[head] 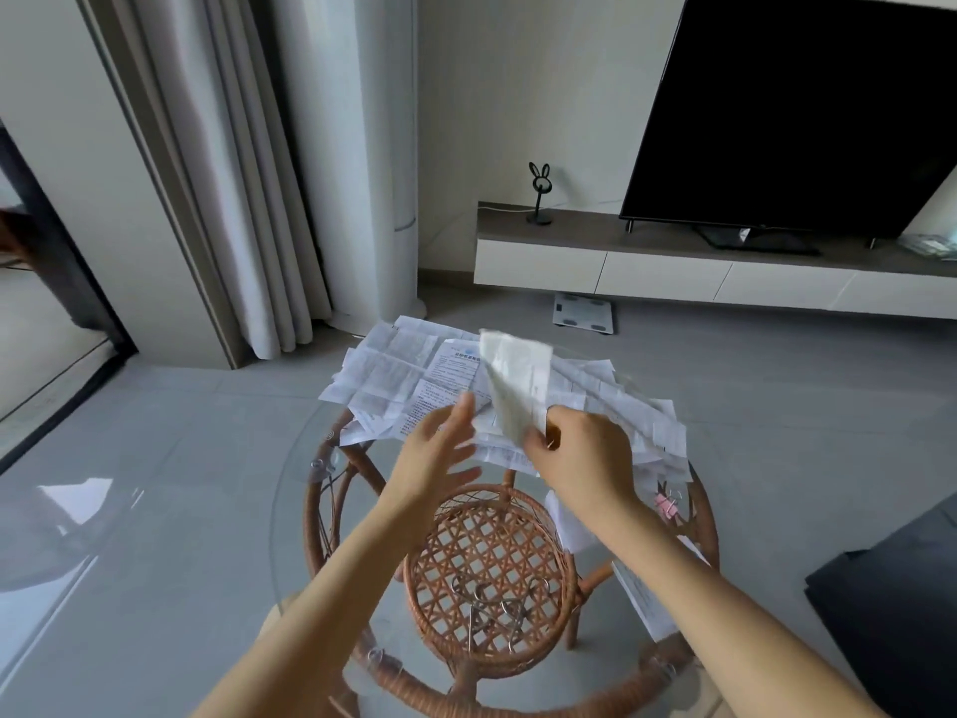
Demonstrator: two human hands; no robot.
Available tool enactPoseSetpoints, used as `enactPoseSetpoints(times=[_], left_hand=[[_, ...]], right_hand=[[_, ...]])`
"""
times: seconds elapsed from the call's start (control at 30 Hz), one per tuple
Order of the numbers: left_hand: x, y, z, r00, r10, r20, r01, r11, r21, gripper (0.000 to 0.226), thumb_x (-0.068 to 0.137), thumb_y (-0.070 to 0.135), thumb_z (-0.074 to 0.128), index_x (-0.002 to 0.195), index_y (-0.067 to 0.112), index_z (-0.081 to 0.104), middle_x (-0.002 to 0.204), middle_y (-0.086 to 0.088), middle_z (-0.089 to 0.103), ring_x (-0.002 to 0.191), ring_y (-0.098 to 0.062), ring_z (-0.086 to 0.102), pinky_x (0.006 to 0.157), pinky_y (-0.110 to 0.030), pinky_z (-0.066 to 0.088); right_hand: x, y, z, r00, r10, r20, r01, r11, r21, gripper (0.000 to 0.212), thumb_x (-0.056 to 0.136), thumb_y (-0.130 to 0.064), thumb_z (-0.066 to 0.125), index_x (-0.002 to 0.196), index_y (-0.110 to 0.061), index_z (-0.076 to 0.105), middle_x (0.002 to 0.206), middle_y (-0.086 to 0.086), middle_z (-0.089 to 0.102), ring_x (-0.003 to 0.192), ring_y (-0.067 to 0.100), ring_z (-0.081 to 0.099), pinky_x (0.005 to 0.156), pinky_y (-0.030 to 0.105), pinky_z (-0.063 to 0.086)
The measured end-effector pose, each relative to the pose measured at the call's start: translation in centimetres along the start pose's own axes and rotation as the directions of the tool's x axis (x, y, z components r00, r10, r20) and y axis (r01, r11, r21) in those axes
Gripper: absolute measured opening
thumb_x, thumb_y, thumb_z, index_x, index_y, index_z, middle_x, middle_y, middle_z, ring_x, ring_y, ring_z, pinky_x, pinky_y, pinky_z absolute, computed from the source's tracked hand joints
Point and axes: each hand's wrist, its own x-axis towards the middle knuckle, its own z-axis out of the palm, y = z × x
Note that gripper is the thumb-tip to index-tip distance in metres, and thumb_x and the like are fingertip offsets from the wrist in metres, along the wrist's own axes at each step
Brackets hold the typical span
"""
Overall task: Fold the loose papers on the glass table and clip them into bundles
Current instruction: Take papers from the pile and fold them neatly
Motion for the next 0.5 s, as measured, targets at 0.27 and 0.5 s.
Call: enactPoseSetpoints(times=[0.27,0.5], left_hand=[[-3.8,-0.2,-1.8,0.991,-0.086,0.105,0.113,0.949,-0.293,0.020,0.089,-0.007,0.051,0.077,-0.001,0.065,0.093,-0.017,0.070,0.079,-0.024,0.069,0.066,-0.028,0.057],[-6.7,-2.1,-2.3,0.990,-0.023,0.137,0.061,0.957,-0.282,0.019,0.078,0.008,0.062,0.092,-0.005,0.064,0.093,-0.018,0.071,0.080,-0.024,0.070,0.068,-0.029,0.058]], right_hand=[[-5.9,-1.2,-3.4,0.854,0.167,0.492,-0.465,0.668,0.581,0.031,0.094,-0.024,0.056,0.069,-0.006,0.061,0.059,-0.001,0.058,0.055,0.015,0.054,0.050,0.018,0.034],[-9.0,-1.4,-2.8,0.738,0.169,0.653,-0.671,0.281,0.686,0.019,0.083,-0.021,0.066,0.095,-0.006,0.071,0.090,0.006,0.074,0.076,0.018,0.070,0.064,0.026,0.053]])
